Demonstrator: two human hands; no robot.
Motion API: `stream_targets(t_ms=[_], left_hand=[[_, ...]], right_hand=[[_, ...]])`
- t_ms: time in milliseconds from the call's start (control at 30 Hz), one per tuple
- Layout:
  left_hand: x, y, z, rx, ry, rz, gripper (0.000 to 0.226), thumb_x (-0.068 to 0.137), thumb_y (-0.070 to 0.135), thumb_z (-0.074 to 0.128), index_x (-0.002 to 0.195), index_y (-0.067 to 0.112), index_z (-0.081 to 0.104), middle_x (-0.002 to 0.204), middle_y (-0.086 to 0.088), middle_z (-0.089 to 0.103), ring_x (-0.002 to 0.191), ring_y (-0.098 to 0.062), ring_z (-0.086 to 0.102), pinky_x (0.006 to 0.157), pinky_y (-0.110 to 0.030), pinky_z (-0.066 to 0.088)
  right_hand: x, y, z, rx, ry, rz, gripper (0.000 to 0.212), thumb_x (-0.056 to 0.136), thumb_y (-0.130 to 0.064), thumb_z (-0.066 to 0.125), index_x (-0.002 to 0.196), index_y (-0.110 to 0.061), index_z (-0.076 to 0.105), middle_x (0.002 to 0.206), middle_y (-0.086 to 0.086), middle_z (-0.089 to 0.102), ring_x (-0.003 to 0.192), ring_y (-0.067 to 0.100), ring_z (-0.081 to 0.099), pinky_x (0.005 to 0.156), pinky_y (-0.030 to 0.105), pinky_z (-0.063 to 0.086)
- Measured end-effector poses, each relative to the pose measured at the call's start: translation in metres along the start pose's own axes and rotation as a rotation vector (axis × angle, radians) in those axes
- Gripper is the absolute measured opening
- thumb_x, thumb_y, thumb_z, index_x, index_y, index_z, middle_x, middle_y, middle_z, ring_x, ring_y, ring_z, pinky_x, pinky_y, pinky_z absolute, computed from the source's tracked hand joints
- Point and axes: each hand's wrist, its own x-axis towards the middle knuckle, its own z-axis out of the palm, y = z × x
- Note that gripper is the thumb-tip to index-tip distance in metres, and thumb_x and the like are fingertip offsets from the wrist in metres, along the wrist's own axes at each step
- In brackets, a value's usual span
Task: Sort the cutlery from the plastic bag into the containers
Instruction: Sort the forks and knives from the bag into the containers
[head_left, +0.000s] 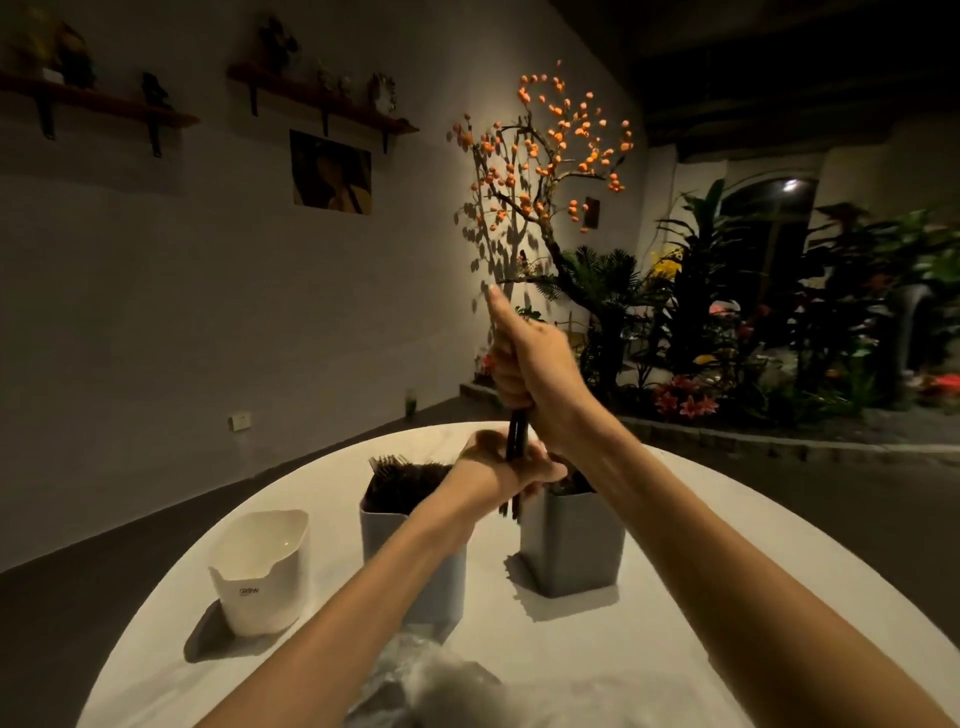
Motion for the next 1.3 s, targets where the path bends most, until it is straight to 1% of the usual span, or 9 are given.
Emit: stream_targets(t_ms=[100,300,567,700,933,1033,1100,1200,1300], left_hand=[[0.014,-0.002,0.011,-0.073,0.031,0.117,0.031,0.083,0.005,0.077,0.108,0.021,0.066,0.100,-0.006,0.073,0.094,-0.018,0.071,0.082,-0.030,0.056],[0.042,-0.041,0.034,-0.053,0.130,0.155,0.038,0.088,0.010,0.071,0.120,0.027,0.057,0.125,0.001,0.057,0.109,-0.007,0.055,0.075,-0.018,0.043],[0.061,-0.070,0.044,0.002,0.031,0.025,0.106,0.079,0.014,0.082,0.157,0.038,0.014,0.165,0.001,0.020,0.149,-0.025,0.026,0.116,-0.047,0.032],[0.064,-0.079,0.047,0.019,0.008,-0.022,0.107,0.083,0.007,0.078,0.158,0.034,0.007,0.165,0.000,0.022,0.149,-0.026,0.030,0.115,-0.046,0.035],[0.066,-0.093,0.043,0.011,0.015,-0.059,0.105,0.082,0.007,0.081,0.158,0.032,0.013,0.162,-0.003,0.029,0.144,-0.025,0.038,0.113,-0.048,0.041],[0.063,-0.093,0.041,-0.001,-0.001,-0.050,0.104,0.083,0.005,0.078,0.159,0.030,0.012,0.161,-0.004,0.030,0.143,-0.025,0.039,0.113,-0.045,0.042],[0.059,-0.090,0.039,-0.011,-0.029,-0.053,0.103,0.084,0.003,0.075,0.160,0.029,0.010,0.162,-0.004,0.030,0.142,-0.026,0.041,0.112,-0.044,0.043],[0.050,-0.081,0.030,0.013,-0.052,-0.052,0.095,0.087,0.005,0.072,0.159,0.030,0.016,0.157,-0.005,0.037,0.131,-0.025,0.053,0.105,-0.042,0.050],[0.025,-0.064,0.013,0.121,-0.042,0.028,0.065,0.088,0.011,0.070,0.145,0.028,0.044,0.140,-0.003,0.052,0.111,-0.018,0.062,0.094,-0.041,0.058]], right_hand=[[0.014,-0.019,-0.043,-0.070,0.174,-0.135,0.053,0.102,-0.046,0.053,0.055,-0.026,0.037,0.049,-0.012,0.034,0.040,0.007,0.026,0.039,0.018,0.022],[0.034,0.027,-0.100,-0.262,0.469,-0.136,0.063,0.095,-0.066,0.049,0.049,-0.025,0.034,0.048,-0.008,0.032,0.042,0.011,0.026,0.044,0.022,0.025],[0.049,0.123,-0.107,-0.293,0.416,0.193,0.039,0.099,-0.030,0.045,0.062,-0.019,0.039,0.056,-0.005,0.037,0.059,0.015,0.034,0.059,0.034,0.031],[0.044,0.148,-0.103,-0.507,0.256,0.295,0.038,0.105,-0.036,0.046,0.078,-0.009,0.053,0.076,0.003,0.052,0.073,0.013,0.050,0.067,0.020,0.040],[0.043,0.129,-0.113,-0.555,0.396,0.123,0.023,0.106,-0.031,0.046,0.114,-0.015,0.061,0.115,0.002,0.061,0.099,0.009,0.056,0.077,0.018,0.044],[0.036,0.133,-0.114,-0.617,0.206,0.301,0.055,0.107,-0.052,0.031,0.150,-0.018,0.040,0.157,0.007,0.040,0.138,0.023,0.045,0.110,0.039,0.038],[0.032,0.138,-0.110,-0.679,0.023,0.433,0.067,0.105,-0.061,0.022,0.156,-0.019,0.032,0.162,0.004,0.034,0.146,0.026,0.036,0.117,0.044,0.029],[0.026,0.125,-0.109,-0.756,0.144,0.260,0.060,0.106,-0.055,0.027,0.147,-0.015,0.044,0.151,0.007,0.049,0.129,0.019,0.049,0.106,0.036,0.038],[0.005,0.096,-0.109,-0.732,0.202,0.109,0.042,0.107,-0.043,0.041,0.134,-0.014,0.057,0.132,0.004,0.062,0.110,0.011,0.056,0.084,0.025,0.044]])
